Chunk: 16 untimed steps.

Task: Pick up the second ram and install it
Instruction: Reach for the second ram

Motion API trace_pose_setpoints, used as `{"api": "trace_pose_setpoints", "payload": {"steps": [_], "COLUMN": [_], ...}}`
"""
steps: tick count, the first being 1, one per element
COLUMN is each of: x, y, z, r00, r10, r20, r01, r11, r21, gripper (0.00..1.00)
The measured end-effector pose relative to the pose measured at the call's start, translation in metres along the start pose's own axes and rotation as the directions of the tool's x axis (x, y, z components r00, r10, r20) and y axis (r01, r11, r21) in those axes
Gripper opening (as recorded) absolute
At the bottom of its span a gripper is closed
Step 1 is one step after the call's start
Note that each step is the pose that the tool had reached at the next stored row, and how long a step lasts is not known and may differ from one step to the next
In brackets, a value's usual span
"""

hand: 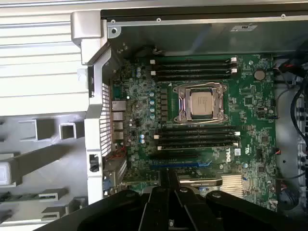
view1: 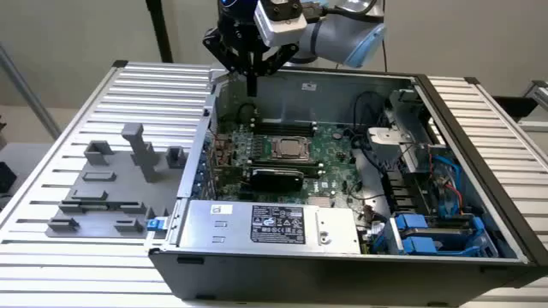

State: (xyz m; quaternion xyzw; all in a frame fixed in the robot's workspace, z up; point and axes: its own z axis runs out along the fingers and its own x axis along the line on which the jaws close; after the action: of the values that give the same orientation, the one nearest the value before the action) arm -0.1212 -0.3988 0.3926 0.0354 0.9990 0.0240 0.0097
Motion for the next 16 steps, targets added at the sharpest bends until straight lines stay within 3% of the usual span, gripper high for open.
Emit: {"api": "trace_pose_setpoints", "payload": {"steps": [11,16], "x": [0.000,0.014], "y": [-0.0002,-0.0072], "z": [0.0000,-0.0006], "r00": [1.0000,1.0000], "r10": [0.000,0.000], "r20": [-0.0004,-0.0004], "r01": [0.000,0.000], "r11": [1.0000,1.0000], "r21": [0.0001,0.0000], "gripper": [0.00,0.00]}}
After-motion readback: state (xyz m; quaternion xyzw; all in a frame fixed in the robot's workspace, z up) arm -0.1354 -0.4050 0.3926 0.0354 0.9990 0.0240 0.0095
